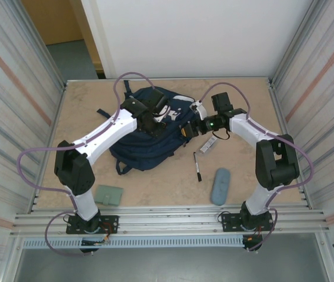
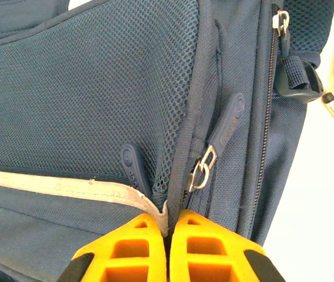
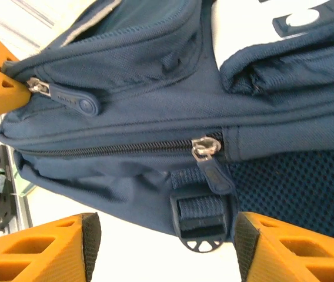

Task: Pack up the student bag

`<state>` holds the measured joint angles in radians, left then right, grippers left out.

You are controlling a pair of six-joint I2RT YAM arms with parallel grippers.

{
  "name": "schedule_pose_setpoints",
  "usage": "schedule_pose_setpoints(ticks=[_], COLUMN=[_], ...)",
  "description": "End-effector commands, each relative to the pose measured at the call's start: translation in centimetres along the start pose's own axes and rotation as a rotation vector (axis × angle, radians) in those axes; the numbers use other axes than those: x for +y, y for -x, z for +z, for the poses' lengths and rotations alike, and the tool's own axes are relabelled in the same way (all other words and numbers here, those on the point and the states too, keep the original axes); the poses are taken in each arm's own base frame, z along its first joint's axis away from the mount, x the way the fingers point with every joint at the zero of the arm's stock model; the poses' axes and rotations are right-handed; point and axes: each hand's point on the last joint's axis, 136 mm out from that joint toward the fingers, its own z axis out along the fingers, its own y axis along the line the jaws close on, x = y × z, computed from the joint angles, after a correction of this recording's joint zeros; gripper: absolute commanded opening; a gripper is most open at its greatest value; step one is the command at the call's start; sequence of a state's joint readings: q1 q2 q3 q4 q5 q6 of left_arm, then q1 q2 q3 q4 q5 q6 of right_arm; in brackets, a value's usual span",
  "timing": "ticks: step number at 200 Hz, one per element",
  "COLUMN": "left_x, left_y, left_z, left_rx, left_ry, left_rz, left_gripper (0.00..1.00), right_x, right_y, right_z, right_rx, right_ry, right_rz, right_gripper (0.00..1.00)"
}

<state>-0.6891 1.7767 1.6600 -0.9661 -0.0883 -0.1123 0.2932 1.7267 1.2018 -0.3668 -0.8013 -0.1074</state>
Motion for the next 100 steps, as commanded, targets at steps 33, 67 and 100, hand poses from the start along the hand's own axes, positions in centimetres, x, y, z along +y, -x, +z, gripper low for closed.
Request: schedule_pose_setpoints(ticks=[33, 67, 100], left_x=[-1.6, -1.5, -1.3], left_y=[2.6, 2.4, 2.3], left_z=[-3.5, -3.5, -3.5], left_rx=[-0.151, -0.151, -0.149], left_ry=[-0.118, -0.134, -0.129], left_rz=[0.001, -0.005, -0.012], left_gripper=[0.00, 0.00, 0.00], right_x=[-0.8, -0.7, -0.9], right_y=[0.9, 1.0, 0.2], right_z=[3.1, 3.8, 3.8], right_rx=[0.044, 0.072, 0.115], right_ry=[0.036, -0.011, -0.100], right_rz=[-0.038, -0.128, -0.196], right_gripper=[0.59, 0.43, 0.24])
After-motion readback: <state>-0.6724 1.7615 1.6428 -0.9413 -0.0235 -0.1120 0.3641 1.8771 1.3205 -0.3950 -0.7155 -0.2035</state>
